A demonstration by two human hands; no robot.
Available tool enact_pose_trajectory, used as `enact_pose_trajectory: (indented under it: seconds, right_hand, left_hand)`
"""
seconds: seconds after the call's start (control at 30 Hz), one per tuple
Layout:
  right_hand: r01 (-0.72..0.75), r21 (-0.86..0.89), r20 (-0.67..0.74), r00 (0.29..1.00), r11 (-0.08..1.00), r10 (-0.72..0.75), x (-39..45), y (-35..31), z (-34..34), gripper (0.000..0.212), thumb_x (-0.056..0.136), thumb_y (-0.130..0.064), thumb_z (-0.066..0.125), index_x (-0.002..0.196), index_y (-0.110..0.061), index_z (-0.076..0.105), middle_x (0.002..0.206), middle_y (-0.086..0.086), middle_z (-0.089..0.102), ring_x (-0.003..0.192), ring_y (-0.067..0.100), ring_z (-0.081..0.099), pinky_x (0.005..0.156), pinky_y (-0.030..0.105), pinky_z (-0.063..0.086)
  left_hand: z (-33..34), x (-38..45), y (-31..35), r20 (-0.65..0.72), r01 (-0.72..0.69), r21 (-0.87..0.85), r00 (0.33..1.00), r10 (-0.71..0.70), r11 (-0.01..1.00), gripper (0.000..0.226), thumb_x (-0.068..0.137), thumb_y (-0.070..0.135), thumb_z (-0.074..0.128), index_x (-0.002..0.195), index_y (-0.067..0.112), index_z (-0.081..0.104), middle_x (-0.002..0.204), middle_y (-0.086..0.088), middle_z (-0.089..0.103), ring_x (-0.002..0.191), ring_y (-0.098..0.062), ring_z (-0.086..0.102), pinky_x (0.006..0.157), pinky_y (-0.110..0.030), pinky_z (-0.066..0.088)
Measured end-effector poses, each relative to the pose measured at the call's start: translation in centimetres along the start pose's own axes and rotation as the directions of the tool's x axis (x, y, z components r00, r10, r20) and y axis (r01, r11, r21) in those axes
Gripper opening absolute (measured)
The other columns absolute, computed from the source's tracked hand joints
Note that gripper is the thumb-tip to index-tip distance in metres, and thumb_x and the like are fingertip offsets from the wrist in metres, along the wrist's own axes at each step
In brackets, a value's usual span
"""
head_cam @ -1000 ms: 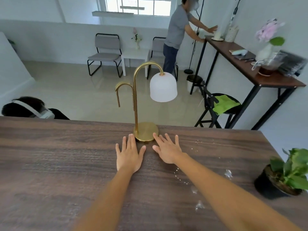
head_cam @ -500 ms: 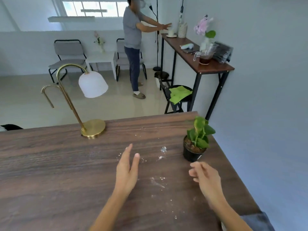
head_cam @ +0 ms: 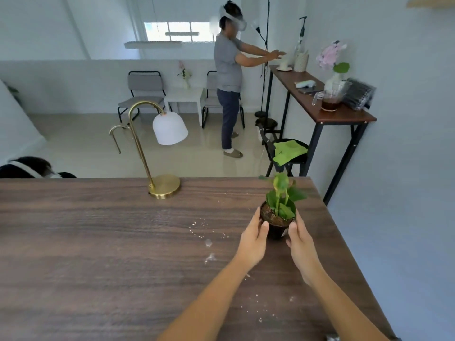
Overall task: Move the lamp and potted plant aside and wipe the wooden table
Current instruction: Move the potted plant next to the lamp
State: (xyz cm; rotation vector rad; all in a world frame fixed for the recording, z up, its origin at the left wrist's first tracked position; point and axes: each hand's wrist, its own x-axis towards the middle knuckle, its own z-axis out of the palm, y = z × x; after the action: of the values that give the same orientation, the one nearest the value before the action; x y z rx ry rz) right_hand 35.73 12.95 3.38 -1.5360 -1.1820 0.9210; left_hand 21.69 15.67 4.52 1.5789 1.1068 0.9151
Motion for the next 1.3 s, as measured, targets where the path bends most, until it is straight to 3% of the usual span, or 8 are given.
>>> enact_pose_trajectory:
  seconds: [0.13,0.27,0.47,0.6,0.7,0.97,1.1,1.3]
  right_hand:
    - [0.038,0.008,0.124,0.992,0.999,-0.039,1.2,-3.6,6.6,0.042,0.100,-0.050,0.031,0.134,-0.071,0.019,0.123,-0.037,0.047,0.123,0.009,0.049,0.108,0.047,0.041]
    - [0.067,0.039,0.233,0.970,0.997,-0.074,2.4,-6.6,15.0,0.043,0.100,-0.046,0.036,0.133,-0.070,0.024,0.139,-0.025,0.047,0.133,0.012,0.044,0.110,0.050,0.038]
    - [0.080,-0.052,0.329,0.943,0.995,-0.058,3.4,-9.4,25.6,0.047,0.103,-0.031,0.038,0.149,-0.038,0.030,0.110,-0.018,0.055,0.115,0.011,0.051,0.109,0.041,0.039]
    - [0.087,-0.121,0.301,0.952,0.989,-0.047,3.7,-10.7,29.5,0.043,0.104,-0.025,0.038,0.147,-0.025,0.036,0.129,0.001,0.059,0.117,0.016,0.050,0.105,0.035,0.037]
    - [0.054,-0.160,0.293,0.956,0.986,-0.004,4.0,-10.6,31.1,0.040,0.103,-0.022,0.040,0.143,-0.022,0.041,0.120,0.004,0.062,0.114,0.020,0.053,0.102,0.038,0.040]
    - [-0.010,-0.231,0.409,0.906,0.973,0.106,3.3,-10.3,29.3,0.061,0.100,-0.034,0.047,0.153,-0.030,0.018,0.148,0.004,0.045,0.136,0.021,0.042,0.112,0.042,0.036]
    - [-0.007,-0.221,0.424,0.900,0.975,0.102,1.1,-9.7,24.7,0.056,0.094,-0.030,0.058,0.146,-0.027,0.037,0.128,0.002,0.062,0.114,0.022,0.059,0.095,0.036,0.050]
    - [0.108,-0.257,0.463,0.886,0.960,0.024,-4.4,-8.4,13.9,0.013,0.089,-0.020,0.065,0.099,-0.018,0.074,0.079,-0.004,0.077,0.081,0.004,0.071,0.082,0.032,0.055]
  left_hand:
    - [-6.9,-0.5,-0.8,-0.176,-0.005,-0.006,0.984,0.004,1.000,0.048,0.100,0.031,0.037,0.147,0.026,0.029,0.136,0.020,0.048,0.123,0.014,0.042,0.103,-0.011,0.032]
    - [-15.0,-0.8,-3.1,-0.319,0.058,0.012,0.946,-0.051,0.998,0.050,0.100,0.033,0.037,0.148,0.026,0.027,0.143,0.009,0.046,0.130,-0.002,0.042,0.109,-0.023,0.033]
    - [-24.7,-1.9,-6.5,-0.444,0.089,0.010,0.893,-0.076,0.996,0.045,0.100,0.026,0.036,0.145,0.023,0.032,0.143,0.008,0.045,0.130,-0.004,0.040,0.105,-0.020,0.030]
    - [-28.4,-1.4,-8.9,-0.457,0.115,-0.022,0.883,-0.112,0.993,0.046,0.100,0.027,0.036,0.146,0.024,0.031,0.144,0.005,0.045,0.132,-0.009,0.039,0.112,-0.030,0.029]
    - [-29.4,-0.9,-9.9,-0.458,0.132,-0.048,0.878,-0.139,0.990,0.046,0.100,0.025,0.036,0.146,0.025,0.031,0.145,0.005,0.044,0.133,-0.012,0.039,0.113,-0.035,0.029]
    - [-28.4,-2.9,-9.8,-0.420,0.228,-0.023,0.882,-0.216,0.973,0.058,0.100,0.034,0.033,0.151,0.024,0.007,0.158,0.002,0.020,0.143,-0.017,0.022,0.116,-0.033,0.019]
    - [-26.2,-7.0,-9.6,-0.451,0.283,0.056,0.862,-0.229,0.957,0.060,0.100,0.033,0.036,0.151,0.024,0.006,0.158,-0.001,0.020,0.143,-0.018,0.024,0.116,-0.035,0.021]
    - [-21.1,-13.9,-9.8,-0.404,0.319,0.396,0.903,-0.149,0.861,0.062,0.098,0.032,0.040,0.151,0.016,0.012,0.157,-0.005,0.025,0.145,-0.020,0.020,0.119,-0.039,0.011]
